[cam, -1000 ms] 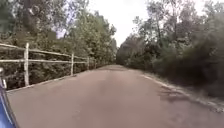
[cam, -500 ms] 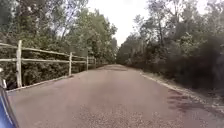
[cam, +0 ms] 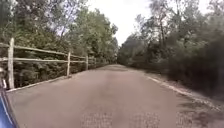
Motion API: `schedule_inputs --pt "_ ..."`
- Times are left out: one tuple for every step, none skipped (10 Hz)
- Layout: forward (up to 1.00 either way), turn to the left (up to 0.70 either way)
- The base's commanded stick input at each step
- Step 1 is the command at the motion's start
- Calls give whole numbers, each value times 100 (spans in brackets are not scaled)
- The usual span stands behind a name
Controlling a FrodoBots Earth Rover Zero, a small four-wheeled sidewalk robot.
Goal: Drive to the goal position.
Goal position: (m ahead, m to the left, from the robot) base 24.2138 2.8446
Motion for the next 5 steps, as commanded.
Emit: schedule_inputs --pt "70 0" --pt "70 0" --pt "70 0" --pt "70 0" --pt "70 0"
